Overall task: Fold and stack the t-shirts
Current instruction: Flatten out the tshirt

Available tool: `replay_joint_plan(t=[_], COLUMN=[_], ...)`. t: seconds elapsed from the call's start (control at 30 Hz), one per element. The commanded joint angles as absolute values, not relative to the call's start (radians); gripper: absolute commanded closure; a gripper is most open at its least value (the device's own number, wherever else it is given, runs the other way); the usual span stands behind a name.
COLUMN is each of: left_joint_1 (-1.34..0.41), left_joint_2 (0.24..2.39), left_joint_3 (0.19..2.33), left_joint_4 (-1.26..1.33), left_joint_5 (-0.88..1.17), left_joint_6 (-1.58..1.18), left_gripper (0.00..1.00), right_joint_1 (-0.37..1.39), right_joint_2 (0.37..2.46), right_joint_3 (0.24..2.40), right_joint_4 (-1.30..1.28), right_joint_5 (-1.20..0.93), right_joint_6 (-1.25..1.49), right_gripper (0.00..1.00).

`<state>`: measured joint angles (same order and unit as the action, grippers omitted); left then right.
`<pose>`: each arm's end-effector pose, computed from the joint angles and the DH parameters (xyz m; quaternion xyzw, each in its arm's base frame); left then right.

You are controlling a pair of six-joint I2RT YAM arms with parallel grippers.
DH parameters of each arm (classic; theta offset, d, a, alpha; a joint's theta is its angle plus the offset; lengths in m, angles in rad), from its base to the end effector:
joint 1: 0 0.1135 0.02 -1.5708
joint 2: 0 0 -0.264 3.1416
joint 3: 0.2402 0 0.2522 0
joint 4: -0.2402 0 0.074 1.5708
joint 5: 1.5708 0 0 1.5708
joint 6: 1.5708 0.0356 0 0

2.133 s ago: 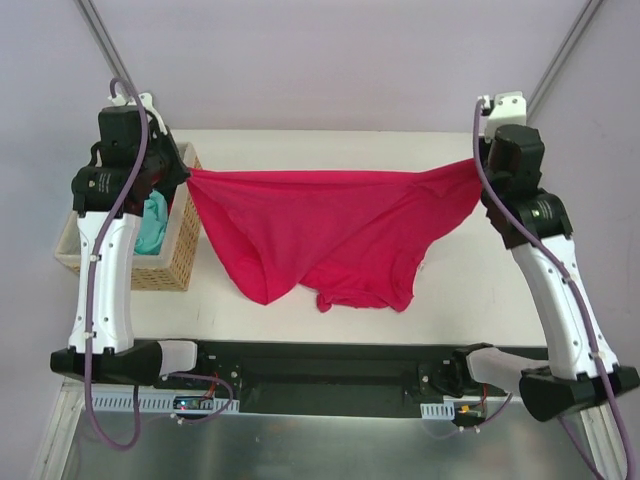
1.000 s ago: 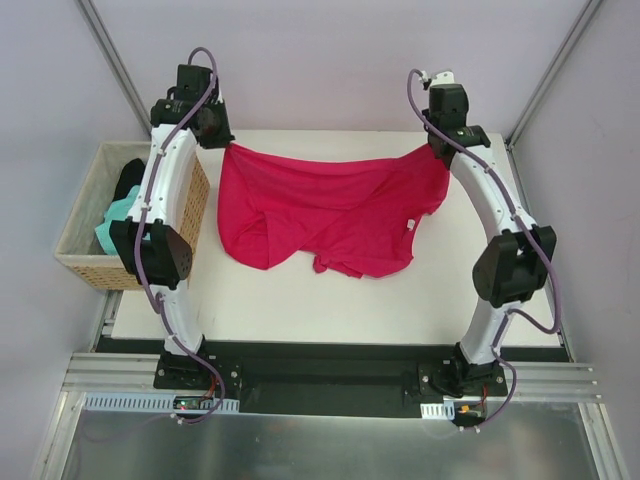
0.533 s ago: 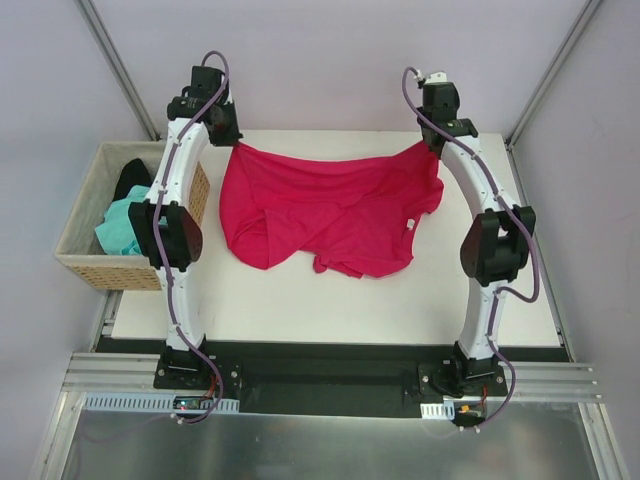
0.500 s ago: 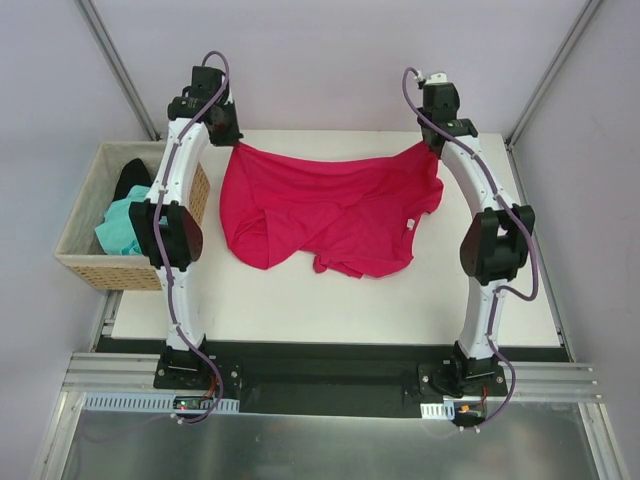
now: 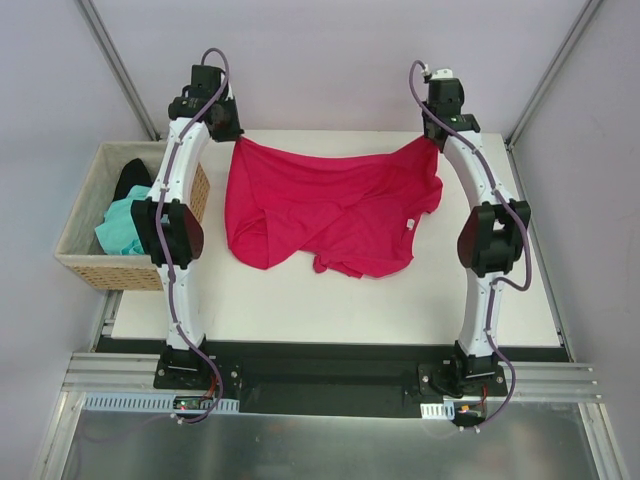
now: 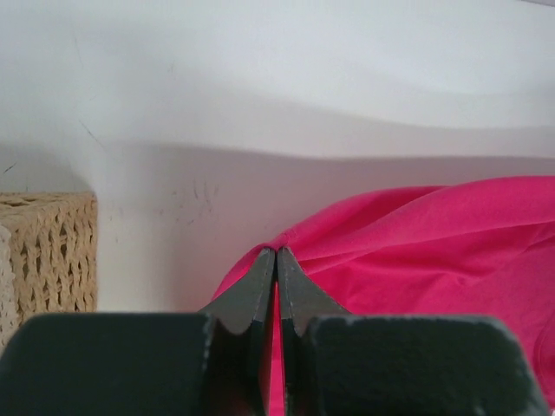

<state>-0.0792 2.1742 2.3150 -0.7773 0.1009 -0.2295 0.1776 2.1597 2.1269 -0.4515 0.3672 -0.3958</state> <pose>0.4901 -0.0425 0.3596 -0.0443 0.8909 -0.1136 0.4375 0.5026 0.0772 0.3350 -0.1475 0.8340 -0.2107 0.4882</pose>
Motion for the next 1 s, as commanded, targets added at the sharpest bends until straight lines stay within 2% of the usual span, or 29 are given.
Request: replay_joint_plan(t=[0.0,0.47,0.5,0.53,0.57,0.6,0.63,0.67,0.7,0.73,0.77,0.8,0.87,0.93,0.97], left_joint_1=[-0.058,-0.015,-0.012,-0.011,-0.006,-0.006,-0.006,-0.006,-0.006,-0.006,-0.006,-0.006,-0.006,-0.006,-0.006], left_joint_2=[2.187,2.236,2.241,2.246,2.249,2.252,2.255,2.255,2.256,2.256,2.255,2.253,2.249,2.238,2.226], left_joint_3=[2.359,2.365,2.365,2.367,2.368,2.37,2.37,2.37,2.37,2.368,2.37,2.368,2.362,2.336,2.321], left_joint_4=[-0.726,-0.647,-0.644,-0.638,-0.634,-0.63,-0.629,-0.626,-0.626,-0.624,-0.623,-0.621,-0.62,-0.62,-0.621], left_joint_5=[0.132,0.189,0.196,0.201,0.204,0.209,0.222,0.225,0.23,0.242,0.25,0.267,0.296,0.314,0.321], left_joint_6=[-0.252,-0.324,-0.328,-0.331,-0.337,-0.341,-0.342,-0.345,-0.345,-0.344,-0.342,-0.339,-0.342,-0.342,-0.341], left_gripper=[1.0,0.98,0.93,0.78,0.75,0.73,0.69,0.58,0.53,0.39,0.35,0.38,0.41,0.42,0.42], right_joint_1=[0.15,0.126,0.123,0.12,0.115,0.114,0.11,0.1,0.095,0.089,0.078,0.072,0.068,0.067,0.069], right_joint_2=[2.171,2.267,2.27,2.272,2.27,2.27,2.266,2.26,2.255,2.249,2.234,2.221,2.194,2.151,2.137], right_joint_3=[2.203,2.275,2.276,2.275,2.275,2.273,2.272,2.273,2.276,2.279,2.287,2.289,2.266,2.246,2.218], right_joint_4=[-0.403,-0.365,-0.365,-0.365,-0.365,-0.365,-0.359,-0.354,-0.353,-0.351,-0.353,-0.354,-0.353,-0.357,-0.362], right_joint_5=[0.302,0.192,0.19,0.189,0.186,0.19,0.19,0.183,0.183,0.176,0.175,0.175,0.172,0.172,0.163], right_joint_6=[-0.347,-0.272,-0.27,-0.267,-0.265,-0.267,-0.27,-0.271,-0.273,-0.273,-0.273,-0.275,-0.282,-0.285,-0.284], right_gripper=[0.99,0.99,0.99,0.96,0.86,0.59,0.52,0.47,0.29,0.2,0.17,0.15,0.17,0.34,0.48])
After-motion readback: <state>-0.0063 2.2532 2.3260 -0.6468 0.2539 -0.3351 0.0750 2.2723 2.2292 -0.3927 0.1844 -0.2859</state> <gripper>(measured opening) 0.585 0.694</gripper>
